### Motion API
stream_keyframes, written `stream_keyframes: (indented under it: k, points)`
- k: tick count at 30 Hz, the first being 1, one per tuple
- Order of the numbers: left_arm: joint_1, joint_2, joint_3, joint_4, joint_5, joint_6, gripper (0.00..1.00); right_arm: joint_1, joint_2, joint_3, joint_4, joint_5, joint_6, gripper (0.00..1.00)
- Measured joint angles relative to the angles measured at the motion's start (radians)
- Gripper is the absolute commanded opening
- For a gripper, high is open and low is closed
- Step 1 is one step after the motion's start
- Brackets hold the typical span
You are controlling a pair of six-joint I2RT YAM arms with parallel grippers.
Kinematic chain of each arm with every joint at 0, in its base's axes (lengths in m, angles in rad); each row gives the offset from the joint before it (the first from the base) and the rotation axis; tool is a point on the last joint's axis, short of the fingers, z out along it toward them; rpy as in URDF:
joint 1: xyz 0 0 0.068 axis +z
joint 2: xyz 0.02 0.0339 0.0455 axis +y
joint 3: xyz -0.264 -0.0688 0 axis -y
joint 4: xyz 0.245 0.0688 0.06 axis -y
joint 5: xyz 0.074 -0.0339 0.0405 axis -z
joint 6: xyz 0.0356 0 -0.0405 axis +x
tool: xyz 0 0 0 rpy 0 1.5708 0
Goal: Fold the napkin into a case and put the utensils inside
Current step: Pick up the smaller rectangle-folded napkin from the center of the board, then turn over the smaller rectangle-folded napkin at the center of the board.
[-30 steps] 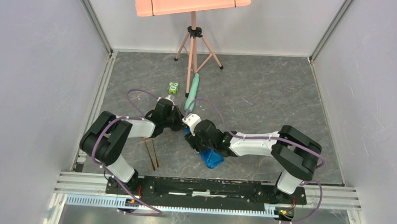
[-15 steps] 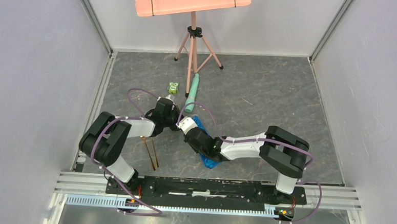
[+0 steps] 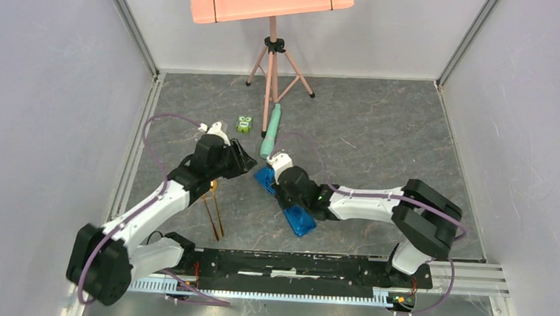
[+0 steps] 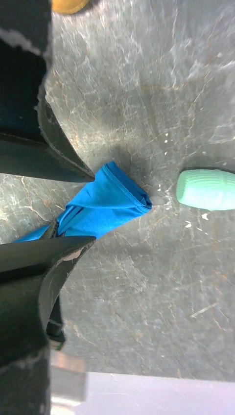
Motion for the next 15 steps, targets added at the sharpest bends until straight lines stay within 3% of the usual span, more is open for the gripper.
stream_keyframes:
  k: [6,15]
  points:
    - [0.001,-0.216,0.008,-0.149,-0.095,0.027,0.53,-0.075,-0.071,-0.064,0.092,-0.254,0.159,0.0]
    - [0.003,-0.262,0.009,-0.251,-0.116,0.029,0.53,-0.153,-0.078,-0.291,0.47,-0.613,0.519,0.0]
